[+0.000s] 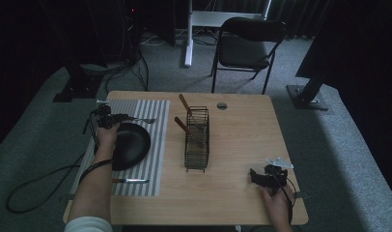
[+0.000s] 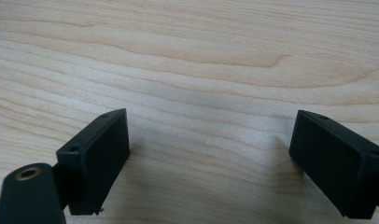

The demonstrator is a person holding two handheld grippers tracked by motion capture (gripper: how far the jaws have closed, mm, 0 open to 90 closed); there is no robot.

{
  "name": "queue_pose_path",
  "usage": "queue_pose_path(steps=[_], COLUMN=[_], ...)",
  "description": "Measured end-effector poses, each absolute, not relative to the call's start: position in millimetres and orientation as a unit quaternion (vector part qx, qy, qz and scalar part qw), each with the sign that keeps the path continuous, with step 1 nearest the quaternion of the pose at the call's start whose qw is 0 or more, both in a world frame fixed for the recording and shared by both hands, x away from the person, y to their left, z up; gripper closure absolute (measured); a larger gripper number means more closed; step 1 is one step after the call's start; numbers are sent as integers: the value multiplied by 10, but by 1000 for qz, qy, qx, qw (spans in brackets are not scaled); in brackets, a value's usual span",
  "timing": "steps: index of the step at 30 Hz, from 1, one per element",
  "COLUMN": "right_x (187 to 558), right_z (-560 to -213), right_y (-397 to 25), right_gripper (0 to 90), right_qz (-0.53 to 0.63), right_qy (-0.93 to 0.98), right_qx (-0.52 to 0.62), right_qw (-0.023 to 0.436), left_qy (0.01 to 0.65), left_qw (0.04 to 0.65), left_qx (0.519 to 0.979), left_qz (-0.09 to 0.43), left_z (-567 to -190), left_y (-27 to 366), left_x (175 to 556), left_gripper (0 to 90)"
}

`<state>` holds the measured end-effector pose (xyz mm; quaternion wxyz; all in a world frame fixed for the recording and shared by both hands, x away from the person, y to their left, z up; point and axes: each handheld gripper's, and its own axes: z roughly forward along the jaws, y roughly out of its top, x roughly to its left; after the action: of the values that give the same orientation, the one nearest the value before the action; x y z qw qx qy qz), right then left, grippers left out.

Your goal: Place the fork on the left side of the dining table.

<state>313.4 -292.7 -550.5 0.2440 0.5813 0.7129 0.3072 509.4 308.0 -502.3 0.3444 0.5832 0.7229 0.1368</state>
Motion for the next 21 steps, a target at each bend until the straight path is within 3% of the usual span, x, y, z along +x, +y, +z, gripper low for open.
queue_pose_path(steps=[10, 17, 21], right_x=[3134, 3134, 3134], right_z=[-5505, -5505, -5505], right_y=[-2927, -2927, -2927], right_gripper=[117, 117, 117], right_qz=[307, 307, 307], right_qy=[713, 713, 713], right_qx=[581, 582, 581], right_qw=[244, 244, 244], left_qy=[709, 678, 681], left_qw=[335, 306, 315], left_qx=[599, 640, 634], left_qz=[162, 196, 189], left_z=[-4936, -4893, -4878], left_y=[3020, 2933, 2945], left_x=[4977, 4875, 4838], left_gripper=[323, 322, 318])
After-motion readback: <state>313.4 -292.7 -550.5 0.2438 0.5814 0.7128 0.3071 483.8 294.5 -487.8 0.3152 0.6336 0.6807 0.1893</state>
